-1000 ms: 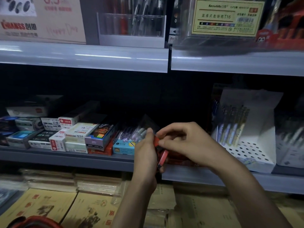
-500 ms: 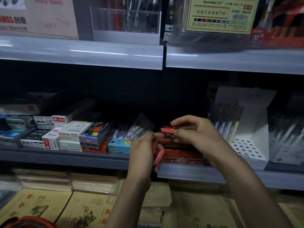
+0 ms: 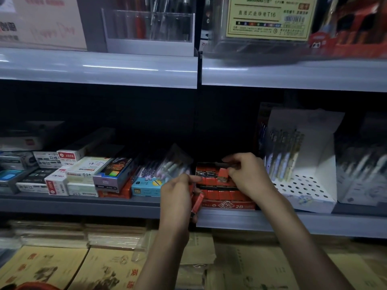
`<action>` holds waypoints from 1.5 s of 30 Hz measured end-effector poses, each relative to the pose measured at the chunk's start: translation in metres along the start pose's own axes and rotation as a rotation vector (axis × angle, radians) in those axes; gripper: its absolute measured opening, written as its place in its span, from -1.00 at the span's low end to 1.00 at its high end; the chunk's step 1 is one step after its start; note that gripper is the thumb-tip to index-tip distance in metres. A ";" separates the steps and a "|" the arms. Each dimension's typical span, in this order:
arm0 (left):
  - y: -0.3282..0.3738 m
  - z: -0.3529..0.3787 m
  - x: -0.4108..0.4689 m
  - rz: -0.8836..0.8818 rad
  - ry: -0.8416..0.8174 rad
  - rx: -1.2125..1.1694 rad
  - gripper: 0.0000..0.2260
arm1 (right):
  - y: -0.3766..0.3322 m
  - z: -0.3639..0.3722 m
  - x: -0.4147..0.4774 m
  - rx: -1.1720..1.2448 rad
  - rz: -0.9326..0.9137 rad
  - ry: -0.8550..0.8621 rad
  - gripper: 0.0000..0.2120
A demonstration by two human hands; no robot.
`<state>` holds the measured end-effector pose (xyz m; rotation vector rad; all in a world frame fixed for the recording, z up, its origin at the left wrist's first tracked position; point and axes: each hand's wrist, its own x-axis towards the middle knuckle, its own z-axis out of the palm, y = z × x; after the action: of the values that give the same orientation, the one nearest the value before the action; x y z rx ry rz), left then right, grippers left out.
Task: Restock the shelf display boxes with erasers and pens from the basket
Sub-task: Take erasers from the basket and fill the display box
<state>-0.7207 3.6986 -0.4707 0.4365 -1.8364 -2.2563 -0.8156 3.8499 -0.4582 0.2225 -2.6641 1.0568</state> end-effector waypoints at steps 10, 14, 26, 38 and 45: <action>0.002 0.000 0.002 -0.011 0.009 0.000 -0.74 | 0.000 0.000 -0.003 -0.202 -0.029 -0.107 -0.74; 0.002 -0.003 0.001 -0.020 0.012 0.009 -0.72 | 0.003 0.007 0.003 -0.226 -0.084 -0.077 -0.71; 0.000 -0.006 0.006 -0.036 -0.018 0.012 -0.73 | -0.004 0.011 0.009 -0.249 -0.100 -0.023 -0.70; 0.002 -0.005 0.005 -0.057 -0.006 -0.004 -0.72 | -0.019 0.031 0.012 -0.229 -0.116 -0.012 -0.66; 0.000 -0.006 0.006 -0.049 -0.015 0.012 -0.72 | -0.013 0.022 0.010 -0.175 -0.113 -0.041 -0.68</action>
<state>-0.7247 3.6908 -0.4721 0.4722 -1.8670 -2.2880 -0.8256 3.8247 -0.4620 0.3579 -2.7248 0.7888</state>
